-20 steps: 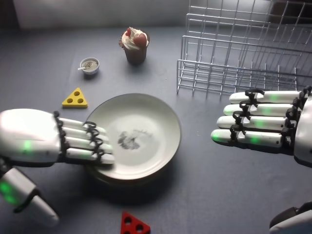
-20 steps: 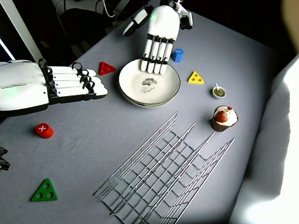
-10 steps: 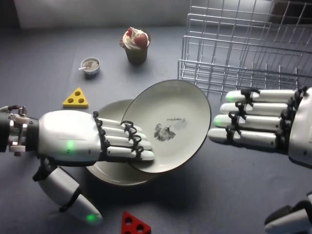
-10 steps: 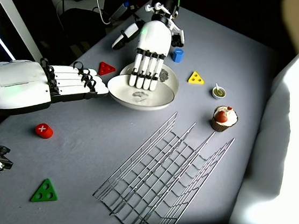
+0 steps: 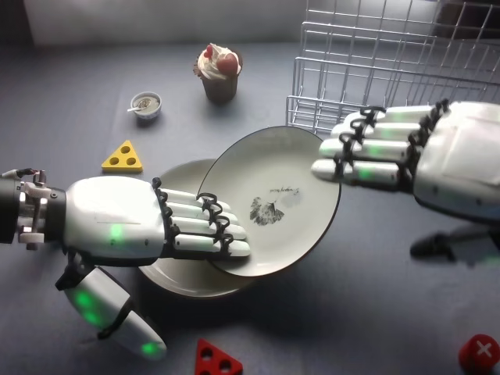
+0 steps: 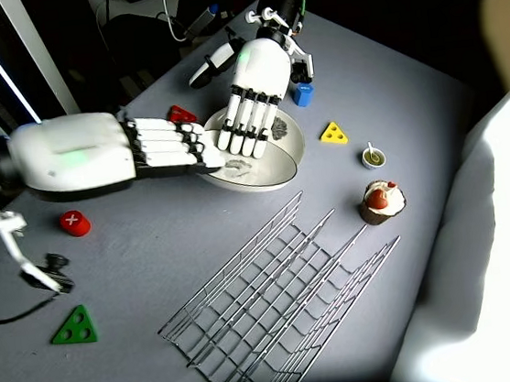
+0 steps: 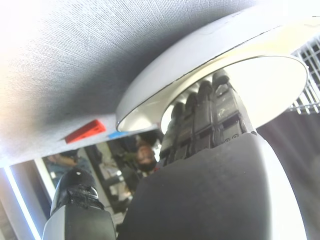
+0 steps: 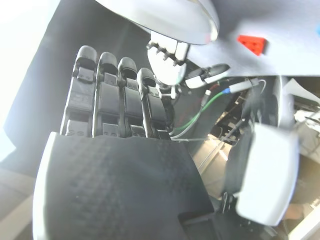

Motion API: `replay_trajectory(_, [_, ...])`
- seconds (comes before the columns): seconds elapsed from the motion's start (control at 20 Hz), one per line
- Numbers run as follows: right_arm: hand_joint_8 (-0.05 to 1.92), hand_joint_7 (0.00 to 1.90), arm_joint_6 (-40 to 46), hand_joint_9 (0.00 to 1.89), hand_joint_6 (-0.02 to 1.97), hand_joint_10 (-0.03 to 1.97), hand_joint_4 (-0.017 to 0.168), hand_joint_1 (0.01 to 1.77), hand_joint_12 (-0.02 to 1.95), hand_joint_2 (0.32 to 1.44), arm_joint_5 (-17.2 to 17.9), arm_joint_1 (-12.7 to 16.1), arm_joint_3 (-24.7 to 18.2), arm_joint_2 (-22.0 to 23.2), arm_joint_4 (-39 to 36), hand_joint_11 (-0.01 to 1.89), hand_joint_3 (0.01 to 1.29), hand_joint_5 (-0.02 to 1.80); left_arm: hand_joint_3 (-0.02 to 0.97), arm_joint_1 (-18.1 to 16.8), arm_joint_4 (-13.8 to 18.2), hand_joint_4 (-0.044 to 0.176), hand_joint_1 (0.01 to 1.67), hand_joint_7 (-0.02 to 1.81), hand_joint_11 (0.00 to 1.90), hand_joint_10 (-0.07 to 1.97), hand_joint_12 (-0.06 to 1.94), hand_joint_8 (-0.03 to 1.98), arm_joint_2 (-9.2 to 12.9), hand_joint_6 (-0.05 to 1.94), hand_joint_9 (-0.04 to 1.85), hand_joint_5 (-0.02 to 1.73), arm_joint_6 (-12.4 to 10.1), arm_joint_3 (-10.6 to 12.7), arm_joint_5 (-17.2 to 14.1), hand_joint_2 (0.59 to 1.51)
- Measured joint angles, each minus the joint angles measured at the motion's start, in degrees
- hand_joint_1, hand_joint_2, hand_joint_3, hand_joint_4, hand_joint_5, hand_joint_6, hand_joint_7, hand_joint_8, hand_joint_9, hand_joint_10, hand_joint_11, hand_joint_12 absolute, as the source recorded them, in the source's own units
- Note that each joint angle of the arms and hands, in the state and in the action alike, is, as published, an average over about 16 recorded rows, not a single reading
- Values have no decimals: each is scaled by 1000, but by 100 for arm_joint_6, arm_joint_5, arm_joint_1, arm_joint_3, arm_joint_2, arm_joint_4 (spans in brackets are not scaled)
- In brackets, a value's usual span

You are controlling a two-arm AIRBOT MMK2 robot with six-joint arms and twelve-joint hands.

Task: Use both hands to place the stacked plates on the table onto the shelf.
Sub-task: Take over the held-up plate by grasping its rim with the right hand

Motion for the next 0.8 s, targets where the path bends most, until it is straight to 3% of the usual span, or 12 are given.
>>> replay_trajectory(0.35, [2,235,-22,257,3,-4,4,1155,67,883,-225,389,634,-696,-14,308,17,305,-7,0,3,-3,55,48,117,-25,-1,-19,2,-29,92,62,2,8,-2,977])
replay_trajectory(0.8, [2,261,-43,247,3,-4,4,1210,65,890,-422,643,938,-1261,-140,280,18,343,-7,0,4,-3,60,49,108,-25,2,-18,3,-29,92,65,0,20,-4,977])
